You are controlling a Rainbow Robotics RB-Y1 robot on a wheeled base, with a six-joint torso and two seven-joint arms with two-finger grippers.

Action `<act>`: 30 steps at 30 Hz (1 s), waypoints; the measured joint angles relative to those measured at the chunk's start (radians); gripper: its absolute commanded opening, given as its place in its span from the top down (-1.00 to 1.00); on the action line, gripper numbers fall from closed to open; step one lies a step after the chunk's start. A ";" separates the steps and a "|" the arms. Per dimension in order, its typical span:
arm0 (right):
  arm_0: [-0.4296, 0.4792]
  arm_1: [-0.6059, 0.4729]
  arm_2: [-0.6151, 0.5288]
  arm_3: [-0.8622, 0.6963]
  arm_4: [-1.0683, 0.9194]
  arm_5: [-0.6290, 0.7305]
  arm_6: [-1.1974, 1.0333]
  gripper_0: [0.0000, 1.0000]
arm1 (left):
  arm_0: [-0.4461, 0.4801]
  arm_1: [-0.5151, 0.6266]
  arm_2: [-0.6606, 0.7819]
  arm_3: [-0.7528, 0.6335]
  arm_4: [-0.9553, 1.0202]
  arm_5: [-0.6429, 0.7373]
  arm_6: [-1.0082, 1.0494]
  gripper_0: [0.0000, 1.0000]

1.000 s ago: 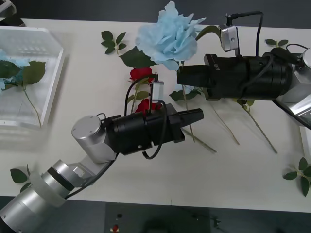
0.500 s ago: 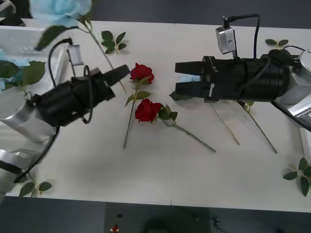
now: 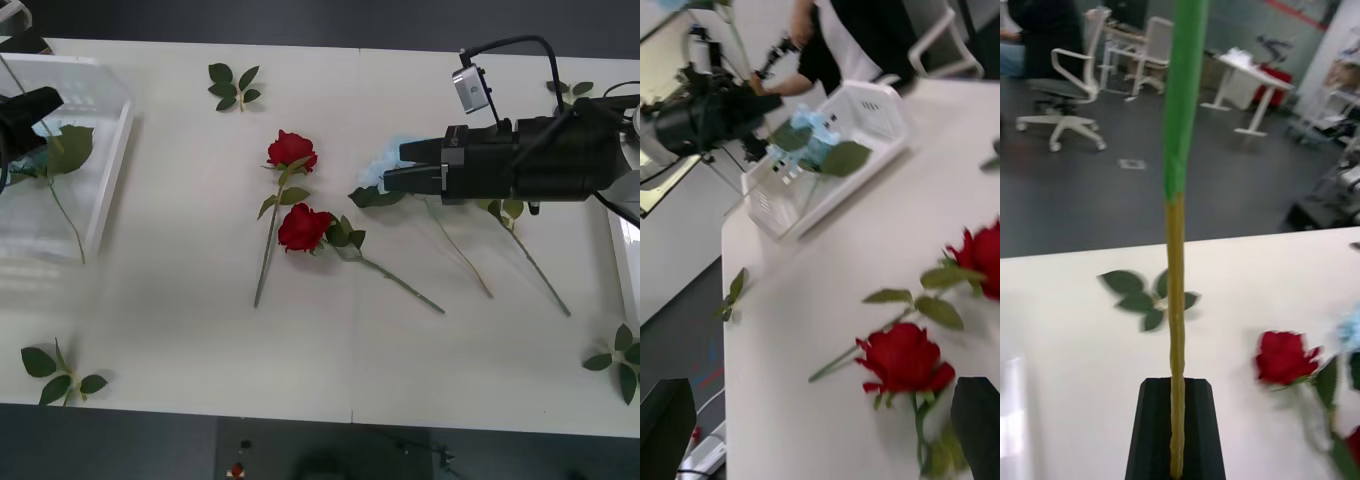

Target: Put the red flowers into the right box and the blue flowers into the left box

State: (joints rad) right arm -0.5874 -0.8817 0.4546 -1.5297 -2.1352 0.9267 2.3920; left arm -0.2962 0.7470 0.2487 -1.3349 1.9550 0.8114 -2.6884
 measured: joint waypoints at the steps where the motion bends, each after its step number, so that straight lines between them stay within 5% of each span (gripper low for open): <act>1: -0.015 -0.033 0.031 0.000 0.000 -0.019 -0.056 -1.00 | 0.000 0.005 0.028 0.023 -0.037 0.003 0.020 1.00; 9: -0.134 -0.201 0.311 0.000 0.058 -0.212 -0.307 -1.00 | 0.000 0.018 0.206 0.136 -0.238 0.017 0.080 1.00; 22: -0.295 -0.086 0.542 0.183 0.345 -0.339 -0.601 -1.00 | 0.101 0.041 0.293 0.153 -0.273 0.019 0.080 0.94; 26: -0.302 -0.073 0.532 0.211 0.379 -0.339 -0.638 -1.00 | 0.124 0.058 0.293 0.153 -0.273 0.019 0.080 -0.27; 30: -0.310 -0.106 0.515 0.211 0.356 -0.298 -0.660 -1.00 | 0.124 0.059 0.293 0.153 -0.273 0.019 0.080 -0.75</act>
State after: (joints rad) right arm -0.8977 -0.9875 0.9697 -1.3190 -1.7793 0.6288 1.7318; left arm -0.1720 0.8058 0.5420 -1.1824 1.6815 0.8309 -2.6085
